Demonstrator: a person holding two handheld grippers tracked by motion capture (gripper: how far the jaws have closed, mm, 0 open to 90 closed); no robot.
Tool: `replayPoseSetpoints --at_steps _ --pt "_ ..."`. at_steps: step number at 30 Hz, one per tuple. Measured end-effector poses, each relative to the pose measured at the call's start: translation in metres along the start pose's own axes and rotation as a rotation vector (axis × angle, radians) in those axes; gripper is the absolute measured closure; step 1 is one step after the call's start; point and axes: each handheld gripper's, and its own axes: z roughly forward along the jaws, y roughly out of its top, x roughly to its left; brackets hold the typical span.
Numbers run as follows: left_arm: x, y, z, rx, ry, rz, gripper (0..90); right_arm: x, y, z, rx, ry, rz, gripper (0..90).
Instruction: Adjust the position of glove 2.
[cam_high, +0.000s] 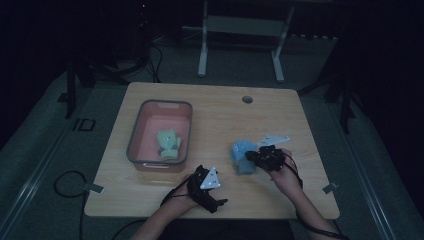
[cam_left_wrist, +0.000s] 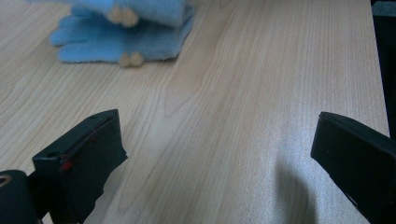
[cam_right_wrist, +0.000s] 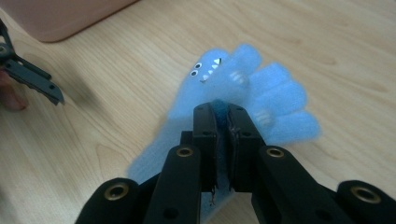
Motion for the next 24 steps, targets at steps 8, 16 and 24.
replayPoseSetpoints --at_steps 8,16,24 --pt "0.0 0.0 0.0 -0.001 0.002 0.001 2.3 -0.001 -0.005 0.02 0.048 0.011 0.016 83.4" --pt "0.0 0.0 0.0 -0.003 0.002 0.002 2.3 -0.005 -0.013 0.033 0.082 0.014 0.027 81.5" --pt "0.001 0.001 -0.002 0.001 0.012 0.005 2.3 -0.007 -0.008 0.02 0.03 0.02 0.019 54.9"
